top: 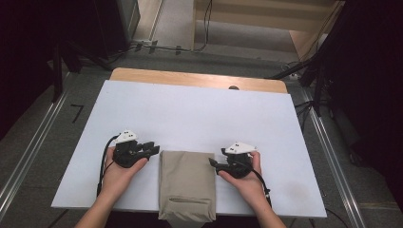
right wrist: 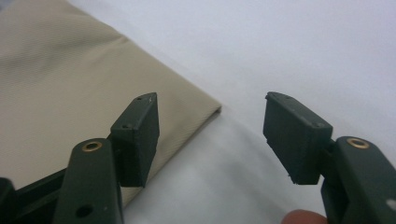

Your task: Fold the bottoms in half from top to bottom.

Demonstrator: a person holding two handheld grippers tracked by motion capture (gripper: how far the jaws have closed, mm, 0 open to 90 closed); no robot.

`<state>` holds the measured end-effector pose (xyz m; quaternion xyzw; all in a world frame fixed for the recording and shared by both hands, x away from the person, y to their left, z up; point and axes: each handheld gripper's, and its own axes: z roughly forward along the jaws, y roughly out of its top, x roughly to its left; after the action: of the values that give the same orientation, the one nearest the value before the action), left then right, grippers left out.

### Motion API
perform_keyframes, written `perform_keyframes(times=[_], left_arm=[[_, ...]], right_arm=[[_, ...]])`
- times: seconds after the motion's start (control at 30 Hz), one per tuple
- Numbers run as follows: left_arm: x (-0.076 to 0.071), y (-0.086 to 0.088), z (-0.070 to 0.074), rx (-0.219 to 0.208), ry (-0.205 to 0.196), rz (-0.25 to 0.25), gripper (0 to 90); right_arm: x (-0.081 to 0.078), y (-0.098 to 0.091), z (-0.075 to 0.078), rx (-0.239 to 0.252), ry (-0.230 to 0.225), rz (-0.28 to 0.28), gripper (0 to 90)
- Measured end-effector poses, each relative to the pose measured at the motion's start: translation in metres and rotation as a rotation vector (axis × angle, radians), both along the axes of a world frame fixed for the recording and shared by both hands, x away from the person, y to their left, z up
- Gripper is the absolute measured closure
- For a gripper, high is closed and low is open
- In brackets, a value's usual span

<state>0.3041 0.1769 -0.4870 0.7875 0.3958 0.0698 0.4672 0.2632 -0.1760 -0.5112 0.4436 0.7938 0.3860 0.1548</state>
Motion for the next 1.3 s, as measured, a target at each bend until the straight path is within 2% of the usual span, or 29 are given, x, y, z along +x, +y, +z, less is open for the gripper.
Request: perform_keyframes(times=[0.03, 0.1, 0.13, 0.23, 0.37, 0.47, 0.57, 0.63, 0.7, 0.77, 0.83, 0.93, 1.07, 1.13, 1.3], left_arm=[[-0.001, -0.003, 0.001, 0.0, 0.005, -0.022, 52.0], [-0.001, -0.012, 0.001, 0.051, 0.02, -0.066, 40.2], [-0.001, -0.015, 0.002, 0.061, 0.015, -0.082, 36.6], [0.001, -0.022, 0.003, 0.072, 0.027, -0.088, 36.4], [0.005, -0.026, -0.006, 0.15, 0.074, -0.058, 36.6], [0.006, -0.025, -0.013, 0.182, 0.108, -0.045, 38.3], [0.005, -0.026, -0.013, 0.198, 0.102, -0.048, 44.4], [0.004, -0.027, -0.013, 0.196, 0.11, -0.066, 52.0], [0.002, -0.029, -0.014, 0.199, 0.106, -0.075, 61.2], [0.002, -0.03, -0.015, 0.176, 0.125, -0.099, 73.1], [0.001, -0.031, -0.015, 0.164, 0.114, -0.11, 80.2], [0.003, -0.033, -0.011, 0.121, 0.104, -0.127, 83.4], [0.008, -0.037, -0.001, 0.096, 0.066, -0.131, 84.4], [0.013, -0.039, 0.004, 0.084, 0.044, -0.125, 84.6], [0.034, -0.047, 0.017, 0.048, -0.02, -0.114, 84.5]], right_arm=[[0.002, 0.0, -0.001, 0.001, 0.004, -0.001, 38.0], [0.006, 0.0, -0.002, 0.014, 0.011, -0.001, 40.7], [0.008, 0.001, -0.003, 0.026, 0.016, 0.002, 41.8], [0.012, 0.005, -0.005, 0.036, 0.033, 0.017, 44.6], [0.015, 0.01, -0.009, 0.016, 0.048, 0.024, 48.8], [0.014, 0.01, -0.009, 0.023, 0.052, 0.038, 58.1], [0.012, 0.011, -0.009, 0.022, 0.055, 0.068, 66.4], [0.012, 0.011, -0.01, 0.031, 0.062, 0.073, 69.8], [0.013, 0.011, -0.009, 0.044, 0.075, 0.078, 76.9], [0.013, 0.012, -0.01, 0.06, 0.093, 0.082, 81.5], [0.013, 0.012, -0.009, 0.071, 0.101, 0.081, 84.3], [0.013, 0.01, -0.008, 0.071, 0.091, 0.092, 86.0], [0.014, 0.001, -0.001, 0.101, 0.053, 0.077, 86.5], [0.017, -0.004, 0.006, 0.109, 0.033, 0.066, 86.6], [0.031, -0.015, 0.022, 0.093, -0.005, 0.039, 86.6]])
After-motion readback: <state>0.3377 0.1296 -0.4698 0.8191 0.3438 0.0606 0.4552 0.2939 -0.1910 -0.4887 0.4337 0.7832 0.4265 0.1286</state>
